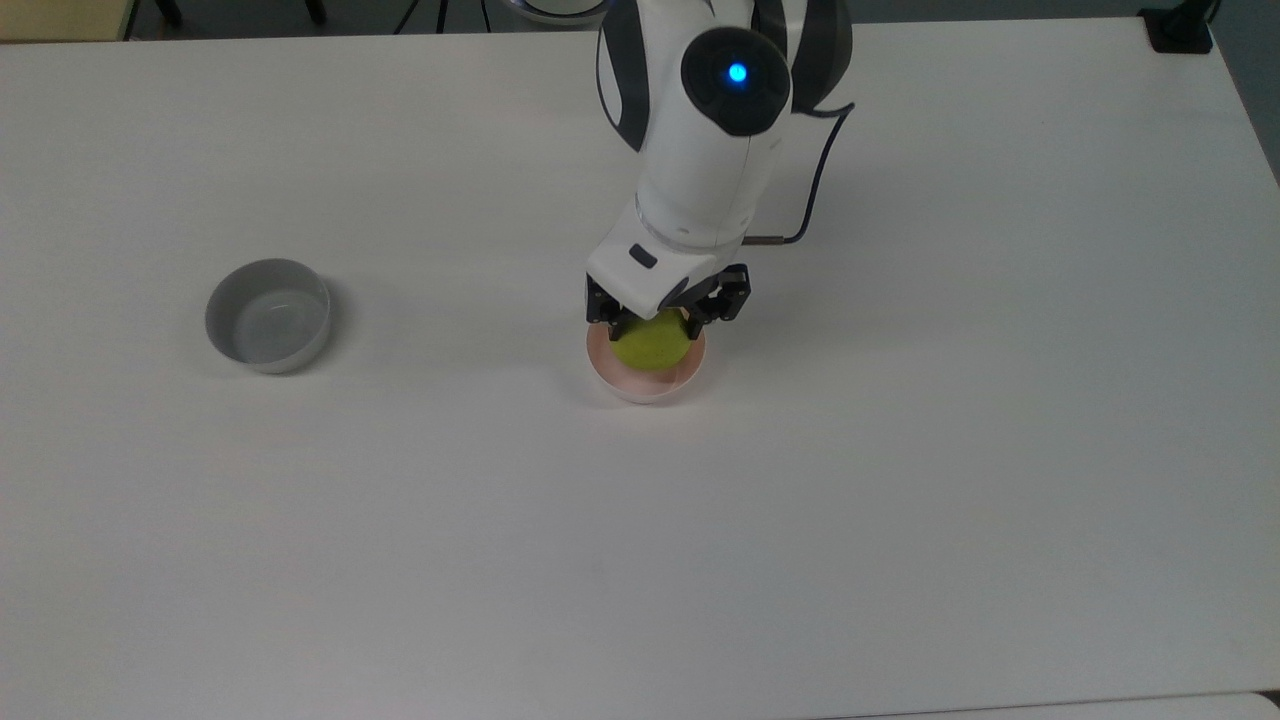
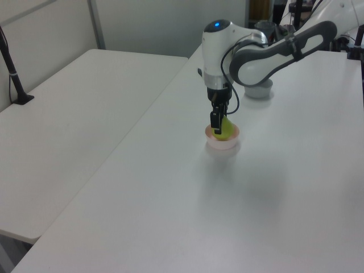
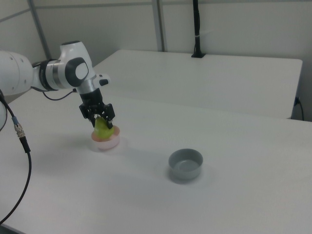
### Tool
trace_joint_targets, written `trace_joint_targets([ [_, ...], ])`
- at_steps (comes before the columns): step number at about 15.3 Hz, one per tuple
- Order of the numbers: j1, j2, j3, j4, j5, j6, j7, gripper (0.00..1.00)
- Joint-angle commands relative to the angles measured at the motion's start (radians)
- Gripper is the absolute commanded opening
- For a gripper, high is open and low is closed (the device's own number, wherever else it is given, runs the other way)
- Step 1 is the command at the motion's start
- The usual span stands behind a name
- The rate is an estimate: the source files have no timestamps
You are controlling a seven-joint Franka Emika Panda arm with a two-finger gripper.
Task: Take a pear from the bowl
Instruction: 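Lift the pear out of the pink bowl and carry it beside the bowl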
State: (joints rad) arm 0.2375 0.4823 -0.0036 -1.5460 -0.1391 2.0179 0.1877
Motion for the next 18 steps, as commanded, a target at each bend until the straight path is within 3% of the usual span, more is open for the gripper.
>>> trace_joint_targets([
  [1,0.008,-0.073,-0.001,-0.009,0.018,-0.041,0.033,0.56],
  [7,-0.012,-0.128,-0.004,0.023,0.030,-0.131,0.029,0.56],
  [18,-0.202,-0.097,-0.016,0.020,0.016,-0.093,-0.111,0.57],
])
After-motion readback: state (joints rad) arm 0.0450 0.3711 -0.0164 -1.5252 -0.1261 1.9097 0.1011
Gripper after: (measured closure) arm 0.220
